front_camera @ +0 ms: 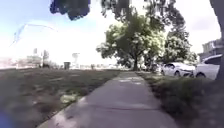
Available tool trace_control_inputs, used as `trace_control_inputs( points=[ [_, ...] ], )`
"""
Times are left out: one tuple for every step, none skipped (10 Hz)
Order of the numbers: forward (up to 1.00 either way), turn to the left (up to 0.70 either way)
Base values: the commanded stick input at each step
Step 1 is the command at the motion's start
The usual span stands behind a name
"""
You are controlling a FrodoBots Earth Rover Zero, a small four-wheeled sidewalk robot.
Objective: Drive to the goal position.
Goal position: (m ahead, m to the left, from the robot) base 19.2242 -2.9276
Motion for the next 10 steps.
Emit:
trace_control_inputs(
  points=[
    [0.70, 0.00],
    [0.70, 0.00],
    [0.70, 0.00],
    [0.70, 0.00],
    [0.70, 0.00],
    [0.70, 0.00],
    [0.70, 0.00],
    [0.70, 0.00],
    [0.70, -0.08],
    [0.70, -0.26]
  ],
)
